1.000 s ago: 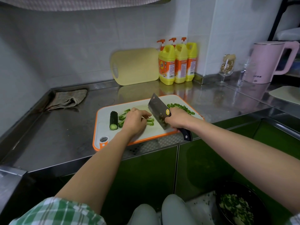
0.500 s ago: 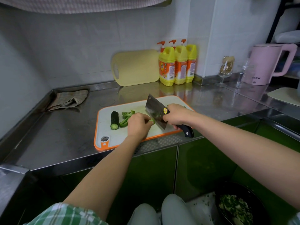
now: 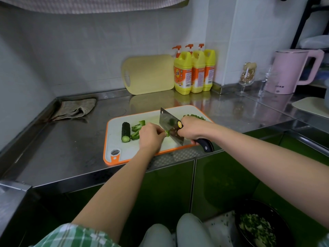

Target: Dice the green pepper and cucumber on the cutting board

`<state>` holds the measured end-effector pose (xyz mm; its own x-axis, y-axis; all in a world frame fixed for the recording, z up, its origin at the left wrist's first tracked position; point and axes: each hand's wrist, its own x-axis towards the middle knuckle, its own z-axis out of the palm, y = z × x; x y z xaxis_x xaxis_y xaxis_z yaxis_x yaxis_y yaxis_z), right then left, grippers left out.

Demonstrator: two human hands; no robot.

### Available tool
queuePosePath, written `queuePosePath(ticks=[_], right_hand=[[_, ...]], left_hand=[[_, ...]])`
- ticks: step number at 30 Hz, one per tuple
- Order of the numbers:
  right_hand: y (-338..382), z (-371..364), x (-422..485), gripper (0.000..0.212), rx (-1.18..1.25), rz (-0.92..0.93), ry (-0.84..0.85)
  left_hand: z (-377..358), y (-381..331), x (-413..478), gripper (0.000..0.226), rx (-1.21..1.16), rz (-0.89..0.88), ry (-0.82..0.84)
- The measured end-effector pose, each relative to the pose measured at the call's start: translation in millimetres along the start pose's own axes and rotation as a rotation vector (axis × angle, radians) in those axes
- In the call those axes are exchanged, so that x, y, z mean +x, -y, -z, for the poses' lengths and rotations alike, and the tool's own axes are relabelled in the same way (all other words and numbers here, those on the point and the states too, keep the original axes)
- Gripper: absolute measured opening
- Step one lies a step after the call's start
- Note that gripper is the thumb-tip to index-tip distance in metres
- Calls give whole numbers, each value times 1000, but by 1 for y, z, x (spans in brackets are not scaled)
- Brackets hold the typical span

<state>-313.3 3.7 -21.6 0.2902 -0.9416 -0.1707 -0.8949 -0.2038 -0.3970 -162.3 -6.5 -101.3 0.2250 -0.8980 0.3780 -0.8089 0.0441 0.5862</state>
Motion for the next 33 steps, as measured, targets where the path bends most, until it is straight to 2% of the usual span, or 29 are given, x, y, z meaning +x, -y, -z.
queuePosePath(ticks=[4,8,15,17,20,33], right_hand=[[3,-3,5,11,1,-7,8],[11,-17,15,11,-49,-10,-61],[-3,-20,23,14,140,-11,-195],[-4,-14,18,7,175,-8,-168],[-2,-5,9,12,151,3,-105],[8,-5,-1,11,12,-11,-3]], left_hand=[[0,0,1,9,-2,10,9],[1,0,0,8,-6,-3,12],[2,-1,-4,11,-21,12,1],[1,0,-3,10,-30,47,-9],[-1,0,-4,11,-25,85,-27],[-2,1,-2,14,-33,85,-25]])
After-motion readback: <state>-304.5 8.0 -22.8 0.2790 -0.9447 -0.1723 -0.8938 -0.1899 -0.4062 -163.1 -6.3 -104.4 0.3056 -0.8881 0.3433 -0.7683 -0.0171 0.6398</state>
